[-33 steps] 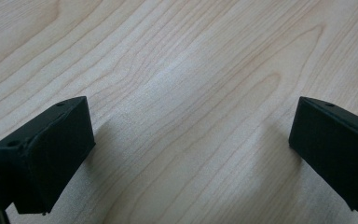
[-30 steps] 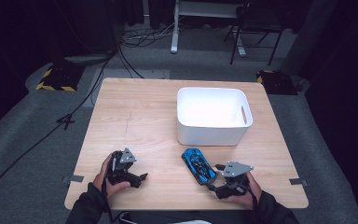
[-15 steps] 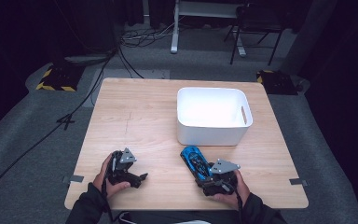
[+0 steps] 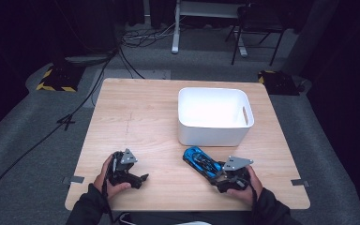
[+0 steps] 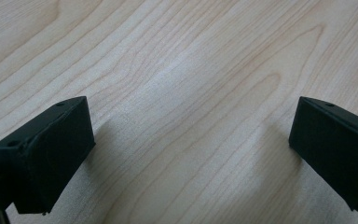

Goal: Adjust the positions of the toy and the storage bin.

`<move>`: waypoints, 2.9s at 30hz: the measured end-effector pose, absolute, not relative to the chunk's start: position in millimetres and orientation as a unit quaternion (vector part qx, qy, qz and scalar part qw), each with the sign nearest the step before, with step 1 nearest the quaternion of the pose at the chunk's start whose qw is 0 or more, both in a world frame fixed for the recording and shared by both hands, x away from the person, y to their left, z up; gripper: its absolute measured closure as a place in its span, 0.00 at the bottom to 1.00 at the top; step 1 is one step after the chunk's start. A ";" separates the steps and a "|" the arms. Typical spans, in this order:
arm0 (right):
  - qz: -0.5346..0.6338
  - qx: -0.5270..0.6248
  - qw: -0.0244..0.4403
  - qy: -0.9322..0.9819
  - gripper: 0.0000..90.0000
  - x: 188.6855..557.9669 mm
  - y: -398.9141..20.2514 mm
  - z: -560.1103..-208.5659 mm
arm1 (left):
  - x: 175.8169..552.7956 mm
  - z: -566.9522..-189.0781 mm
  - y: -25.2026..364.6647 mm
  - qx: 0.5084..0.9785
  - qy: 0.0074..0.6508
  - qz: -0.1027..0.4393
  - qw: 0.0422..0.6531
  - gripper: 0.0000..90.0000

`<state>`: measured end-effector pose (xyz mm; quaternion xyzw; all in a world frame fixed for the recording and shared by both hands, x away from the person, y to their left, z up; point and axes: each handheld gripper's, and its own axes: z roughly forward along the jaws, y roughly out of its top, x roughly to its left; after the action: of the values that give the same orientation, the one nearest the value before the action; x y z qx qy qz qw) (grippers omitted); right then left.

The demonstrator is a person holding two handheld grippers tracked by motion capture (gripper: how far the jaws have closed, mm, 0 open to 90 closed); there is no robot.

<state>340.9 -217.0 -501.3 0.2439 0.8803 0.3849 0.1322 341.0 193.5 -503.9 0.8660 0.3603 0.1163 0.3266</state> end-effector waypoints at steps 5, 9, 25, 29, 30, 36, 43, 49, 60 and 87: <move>0.390 0.226 0.108 0.886 0.27 346.4 -236.8 -501.9 | 340.9 -503.9 193.5 0.866 0.360 0.116 0.327 0.00; 0.384 0.215 0.102 0.892 0.28 347.9 -249.7 -500.5 | 340.9 -503.9 193.5 0.866 0.360 0.116 0.327 0.00; 0.444 0.221 0.097 0.863 0.21 359.8 -282.6 -495.6 | 341.3 -503.8 193.4 0.866 0.360 0.119 0.326 0.00; 0.449 0.223 0.104 0.859 0.19 362.5 -272.4 -493.8 | 341.4 -503.8 193.3 0.866 0.360 0.119 0.326 0.00; 0.446 0.224 0.104 0.860 0.18 363.3 -269.6 -494.6 | 341.4 -503.8 193.3 0.866 0.360 0.119 0.326 0.00; 0.414 0.225 0.103 0.876 0.18 367.4 -256.5 -501.6 | 342.0 -503.5 193.5 0.867 0.357 0.122 0.325 0.00; 0.385 0.226 0.107 0.888 0.17 371.6 -254.3 -503.8 | 342.0 -503.6 193.5 0.867 0.357 0.122 0.325 0.00; 0.390 0.241 0.105 0.882 0.20 368.6 -250.5 -503.8 | 342.1 -503.6 193.5 0.867 0.357 0.121 0.325 0.00; 0.416 0.236 0.079 0.875 0.26 369.2 -256.4 -501.8 | 342.0 -503.6 193.4 0.867 0.358 0.121 0.326 0.00; 0.413 0.277 0.119 0.859 0.27 362.7 -318.6 -495.0 | 341.8 -503.6 193.3 0.866 0.359 0.121 0.325 0.00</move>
<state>362.7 -318.6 -495.0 0.2765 0.8594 0.4134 0.1190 341.8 193.3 -503.6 0.8664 0.3588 0.1211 0.3254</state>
